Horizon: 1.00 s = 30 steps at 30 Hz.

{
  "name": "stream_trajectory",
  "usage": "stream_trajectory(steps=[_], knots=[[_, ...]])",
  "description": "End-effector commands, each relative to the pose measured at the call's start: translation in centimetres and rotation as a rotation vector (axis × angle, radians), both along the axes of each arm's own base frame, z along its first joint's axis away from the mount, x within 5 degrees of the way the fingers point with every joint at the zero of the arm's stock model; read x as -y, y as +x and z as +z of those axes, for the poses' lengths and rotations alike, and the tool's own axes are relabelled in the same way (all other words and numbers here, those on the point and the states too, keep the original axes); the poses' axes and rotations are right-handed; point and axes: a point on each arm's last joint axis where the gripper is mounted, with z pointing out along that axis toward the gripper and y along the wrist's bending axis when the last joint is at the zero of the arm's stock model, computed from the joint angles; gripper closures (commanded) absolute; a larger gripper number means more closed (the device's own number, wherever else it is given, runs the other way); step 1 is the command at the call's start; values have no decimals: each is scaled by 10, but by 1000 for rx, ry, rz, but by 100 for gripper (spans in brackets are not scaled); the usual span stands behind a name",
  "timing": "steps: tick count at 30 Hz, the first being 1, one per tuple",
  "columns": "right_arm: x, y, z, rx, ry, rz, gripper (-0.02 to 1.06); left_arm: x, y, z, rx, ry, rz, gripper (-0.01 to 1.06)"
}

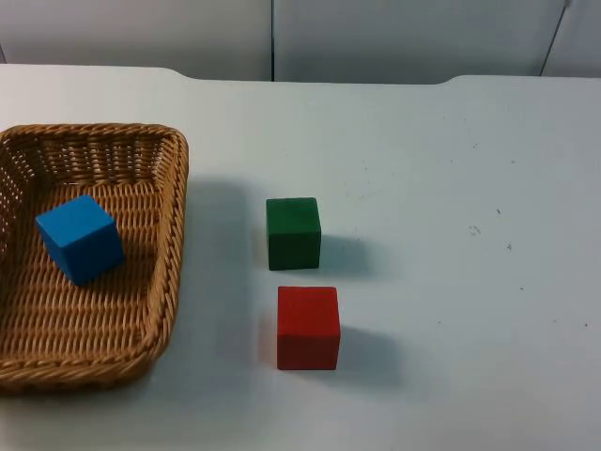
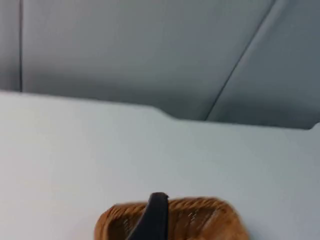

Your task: Pick up the basket with the left hand and place the blue cube into the basket with the right hand.

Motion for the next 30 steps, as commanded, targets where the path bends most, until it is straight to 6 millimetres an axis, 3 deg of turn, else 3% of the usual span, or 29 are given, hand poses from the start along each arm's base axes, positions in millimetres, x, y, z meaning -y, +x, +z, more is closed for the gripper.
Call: stream_trajectory(steps=[1,4,5,8,9,10,15,20,24,30], knots=[[-1,0,0,21,8,16,29,13,-22,24,93,26,-85,21],[-1,0,0,33,5,20,29,30,-65,51,191,66,-143,21],[-1,0,0,33,5,20,29,30,-65,51,191,66,-143,21],[-1,0,1,42,4,25,29,42,-104,62,210,134,-144,21],[-1,0,1,48,-1,28,29,45,-121,64,205,174,-126,21],[-1,0,1,48,-1,28,29,45,-121,64,205,174,-126,21],[-1,0,1,57,-4,30,29,49,-178,62,170,192,47,21],[-1,0,1,59,-5,31,29,50,-197,58,166,224,53,21],[-1,0,0,52,-9,30,29,50,-213,50,125,261,-54,21],[-1,0,0,50,-8,30,29,41,-239,38,91,328,-39,21]])
